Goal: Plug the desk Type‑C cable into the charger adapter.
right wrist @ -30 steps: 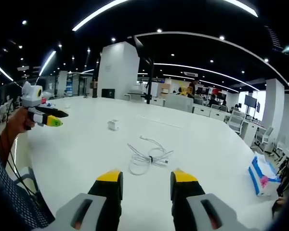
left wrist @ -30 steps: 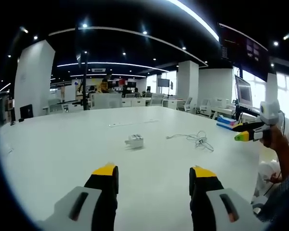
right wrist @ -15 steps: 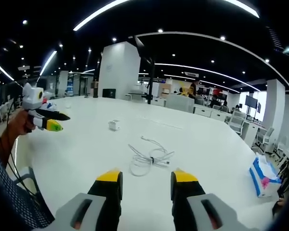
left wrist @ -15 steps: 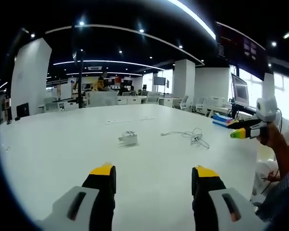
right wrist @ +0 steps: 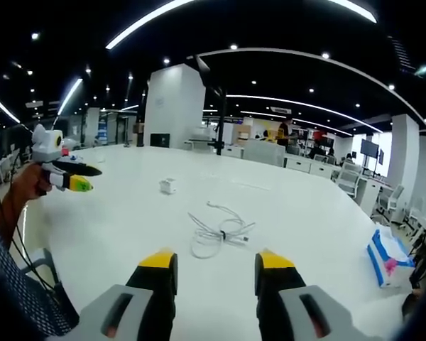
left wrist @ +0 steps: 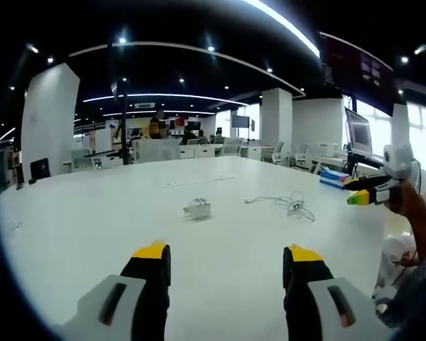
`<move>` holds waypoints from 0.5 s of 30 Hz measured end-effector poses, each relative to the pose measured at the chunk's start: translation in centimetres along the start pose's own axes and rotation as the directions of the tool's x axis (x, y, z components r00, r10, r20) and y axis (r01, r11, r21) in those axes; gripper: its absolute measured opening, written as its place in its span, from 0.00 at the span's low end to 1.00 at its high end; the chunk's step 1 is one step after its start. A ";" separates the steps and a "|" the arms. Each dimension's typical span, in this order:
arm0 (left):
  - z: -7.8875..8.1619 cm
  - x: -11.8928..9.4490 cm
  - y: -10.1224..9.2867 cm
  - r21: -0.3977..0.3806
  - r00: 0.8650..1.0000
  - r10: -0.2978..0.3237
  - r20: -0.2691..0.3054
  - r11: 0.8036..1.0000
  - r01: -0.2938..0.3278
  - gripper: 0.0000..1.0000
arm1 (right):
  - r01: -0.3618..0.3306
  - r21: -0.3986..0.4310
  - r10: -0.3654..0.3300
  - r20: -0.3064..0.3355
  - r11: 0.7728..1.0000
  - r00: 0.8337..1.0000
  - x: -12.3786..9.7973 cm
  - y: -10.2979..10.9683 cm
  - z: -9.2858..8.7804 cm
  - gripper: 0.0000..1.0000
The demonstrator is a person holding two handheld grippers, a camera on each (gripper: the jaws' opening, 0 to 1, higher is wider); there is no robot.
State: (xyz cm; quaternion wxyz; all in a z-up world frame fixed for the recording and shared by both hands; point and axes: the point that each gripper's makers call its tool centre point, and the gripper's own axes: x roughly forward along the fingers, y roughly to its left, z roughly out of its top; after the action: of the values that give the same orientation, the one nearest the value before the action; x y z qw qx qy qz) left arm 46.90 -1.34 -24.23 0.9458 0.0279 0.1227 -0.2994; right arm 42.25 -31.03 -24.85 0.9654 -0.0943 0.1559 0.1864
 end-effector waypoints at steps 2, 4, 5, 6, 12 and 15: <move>-0.1 0.0 0.2 -0.001 1.000 0.003 -0.006 1.000 -0.003 0.64 | 0.002 -0.006 -0.002 -0.006 1.000 1.000 0.1 0.0 -0.1 0.46; -0.2 0.0 0.3 -0.003 1.000 0.007 -0.010 1.000 -0.007 0.64 | 0.004 -0.011 -0.004 -0.010 1.000 1.000 0.1 -0.1 -0.1 0.46; -0.3 0.0 0.4 -0.003 1.000 0.009 -0.013 1.000 -0.009 0.64 | 0.005 -0.009 -0.005 -0.008 1.000 1.000 0.1 -0.3 0.0 0.46; -0.2 0.0 0.6 -0.006 1.000 0.013 -0.009 1.000 -0.014 0.64 | 0.010 -0.004 -0.010 -0.004 1.000 1.000 0.0 -0.4 0.1 0.46; -0.3 -0.1 1.1 -0.013 1.000 0.023 -0.004 1.000 -0.023 0.64 | 0.023 0.003 -0.023 -0.007 1.000 1.000 0.0 -1.0 -0.1 0.46; -0.3 -0.1 1.1 -0.018 1.000 0.027 -0.001 0.999 -0.027 0.64 | 0.022 0.003 -0.022 -0.006 1.000 1.000 0.0 -1.0 -0.1 0.46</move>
State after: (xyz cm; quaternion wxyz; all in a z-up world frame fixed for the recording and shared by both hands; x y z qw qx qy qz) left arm 47.37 -0.30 -24.47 0.9499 0.0211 0.1255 -0.2854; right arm 42.60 -31.92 -24.83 0.9671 -0.0949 0.1578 0.1753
